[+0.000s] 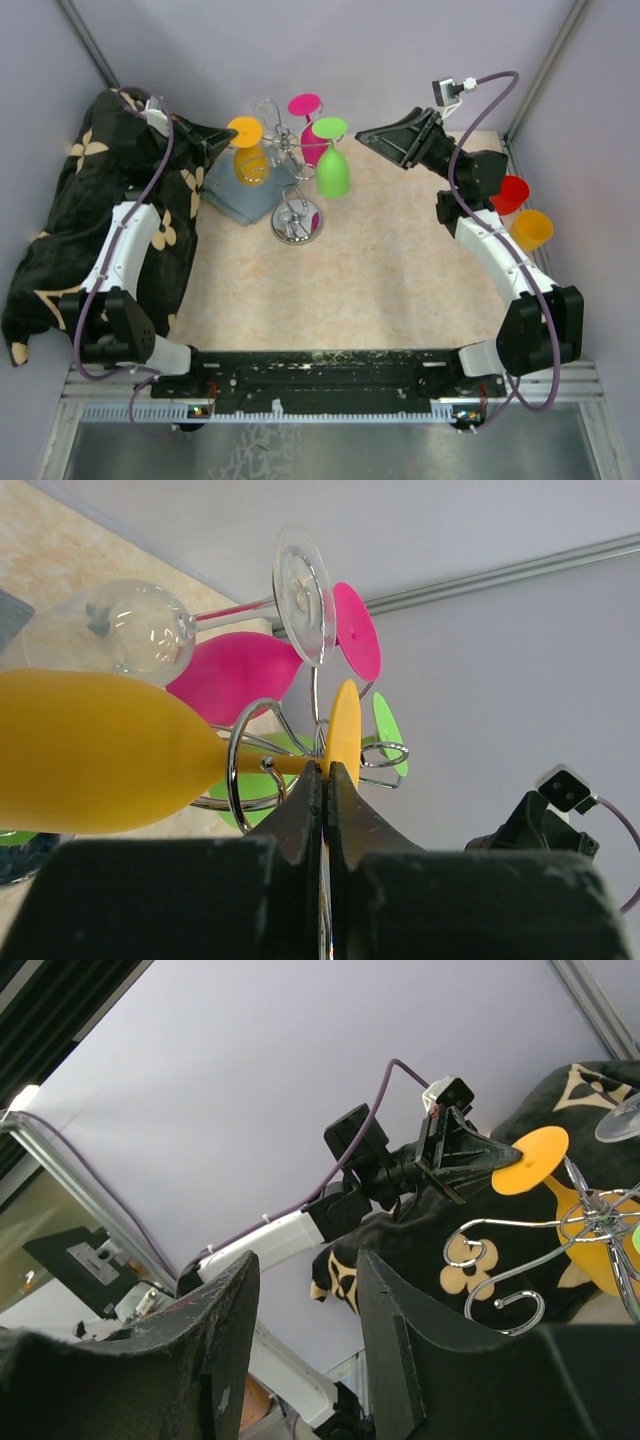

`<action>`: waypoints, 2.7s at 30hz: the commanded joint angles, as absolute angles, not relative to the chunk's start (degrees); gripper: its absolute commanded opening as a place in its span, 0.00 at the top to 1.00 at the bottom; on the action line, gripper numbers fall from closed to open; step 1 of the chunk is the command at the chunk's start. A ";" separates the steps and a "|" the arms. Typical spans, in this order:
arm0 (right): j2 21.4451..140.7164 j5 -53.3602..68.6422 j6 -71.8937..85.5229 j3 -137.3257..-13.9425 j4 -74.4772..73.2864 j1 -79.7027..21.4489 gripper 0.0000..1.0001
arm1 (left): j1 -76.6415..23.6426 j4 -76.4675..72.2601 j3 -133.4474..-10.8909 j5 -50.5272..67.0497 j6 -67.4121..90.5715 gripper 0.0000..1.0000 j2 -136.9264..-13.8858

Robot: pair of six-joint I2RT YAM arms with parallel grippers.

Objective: Place the wine glass upside down on the wine glass rack

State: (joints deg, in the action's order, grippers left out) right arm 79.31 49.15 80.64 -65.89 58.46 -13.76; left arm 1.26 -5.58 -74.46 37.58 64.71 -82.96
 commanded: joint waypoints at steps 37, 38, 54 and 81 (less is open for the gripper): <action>77.00 47.31 79.62 -64.36 60.03 -15.03 0.56 | 6.04 -7.34 -66.62 41.65 63.85 1.00 -75.52; 76.93 47.29 79.63 -64.26 60.03 -15.11 0.56 | 6.00 -7.31 -66.43 41.66 63.68 1.00 -75.59; 75.98 47.11 78.06 -63.81 58.22 -15.10 0.56 | 6.00 -7.21 -65.68 42.84 62.89 0.61 -75.08; 73.90 26.65 33.07 -87.81 -14.87 -11.04 0.56 | 7.93 12.32 -70.93 35.45 46.48 0.48 -65.70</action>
State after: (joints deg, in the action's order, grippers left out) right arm 75.05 39.22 50.33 -76.49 9.50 -11.81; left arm 7.55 11.05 -67.31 37.28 49.76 -67.05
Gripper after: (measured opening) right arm 0.440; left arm 0.526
